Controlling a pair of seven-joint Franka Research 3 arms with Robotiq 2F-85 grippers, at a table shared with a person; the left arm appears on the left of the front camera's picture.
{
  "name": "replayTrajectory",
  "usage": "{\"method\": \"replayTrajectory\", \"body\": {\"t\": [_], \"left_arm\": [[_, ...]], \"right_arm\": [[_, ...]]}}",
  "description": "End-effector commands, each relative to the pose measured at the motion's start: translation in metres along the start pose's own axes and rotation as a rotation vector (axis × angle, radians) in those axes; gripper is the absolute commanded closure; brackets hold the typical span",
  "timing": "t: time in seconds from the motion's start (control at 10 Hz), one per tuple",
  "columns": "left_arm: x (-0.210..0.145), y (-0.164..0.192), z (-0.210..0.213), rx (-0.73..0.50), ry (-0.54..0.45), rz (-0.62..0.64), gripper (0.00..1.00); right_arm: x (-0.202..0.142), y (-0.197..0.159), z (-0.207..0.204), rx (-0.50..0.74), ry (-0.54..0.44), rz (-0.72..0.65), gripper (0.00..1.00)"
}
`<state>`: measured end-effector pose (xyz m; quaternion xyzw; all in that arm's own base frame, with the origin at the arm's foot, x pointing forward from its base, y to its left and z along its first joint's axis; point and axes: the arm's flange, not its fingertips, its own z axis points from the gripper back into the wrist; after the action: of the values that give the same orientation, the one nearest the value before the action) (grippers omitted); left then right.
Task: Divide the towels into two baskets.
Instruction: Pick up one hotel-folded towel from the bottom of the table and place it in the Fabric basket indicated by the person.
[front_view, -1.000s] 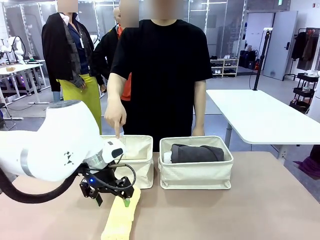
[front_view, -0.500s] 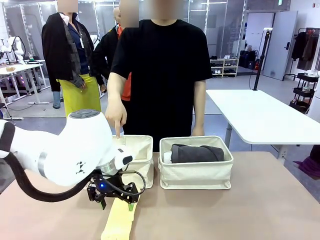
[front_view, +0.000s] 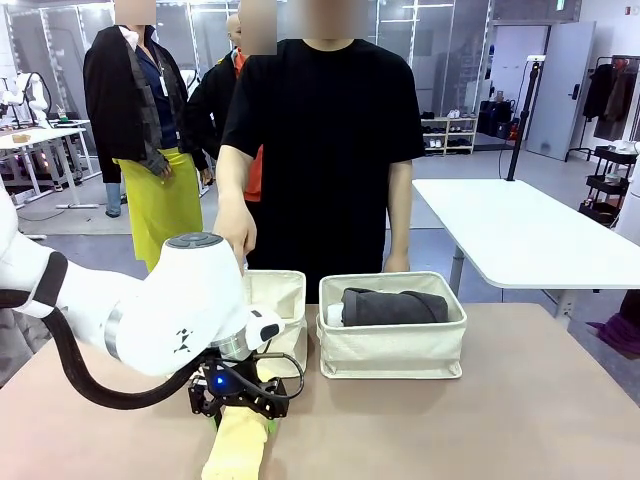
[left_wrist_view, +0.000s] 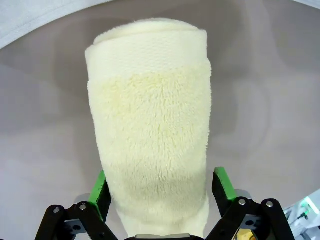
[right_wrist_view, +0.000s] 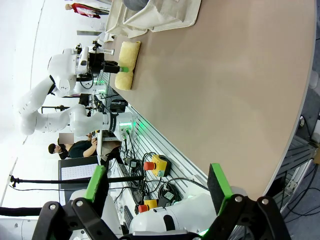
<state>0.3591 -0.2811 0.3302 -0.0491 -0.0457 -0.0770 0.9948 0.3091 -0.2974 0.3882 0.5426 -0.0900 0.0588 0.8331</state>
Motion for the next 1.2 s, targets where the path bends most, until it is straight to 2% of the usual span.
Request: {"method": "replayTrajectory", "body": {"t": [0.0, 0.4, 0.5, 0.8, 1.0, 1.1], "left_arm": [[0.006, -0.003, -0.006, 0.03, -0.017, -0.022, 0.09], [0.004, -0.003, -0.002, 0.03, -0.017, -0.038, 0.47], [0.002, -0.003, 0.003, 0.025, -0.026, -0.03, 0.52], [-0.005, 0.005, 0.05, -0.007, -0.058, -0.042, 0.52], [-0.015, 0.029, 0.117, 0.024, -0.062, -0.143, 0.52], [-0.022, 0.043, 0.147, 0.046, -0.044, -0.258, 0.52]], "right_arm": [[-0.002, 0.003, 0.001, -0.01, 0.011, 0.001, 0.0], [-0.002, 0.003, 0.001, -0.01, 0.011, 0.001, 0.0], [-0.002, 0.003, 0.001, -0.01, 0.011, 0.001, 0.0], [-0.002, 0.003, 0.001, -0.01, 0.011, 0.001, 0.0], [-0.002, 0.003, 0.001, -0.01, 0.011, 0.001, 0.0], [-0.002, 0.003, 0.001, -0.01, 0.011, 0.001, 0.0]]}}
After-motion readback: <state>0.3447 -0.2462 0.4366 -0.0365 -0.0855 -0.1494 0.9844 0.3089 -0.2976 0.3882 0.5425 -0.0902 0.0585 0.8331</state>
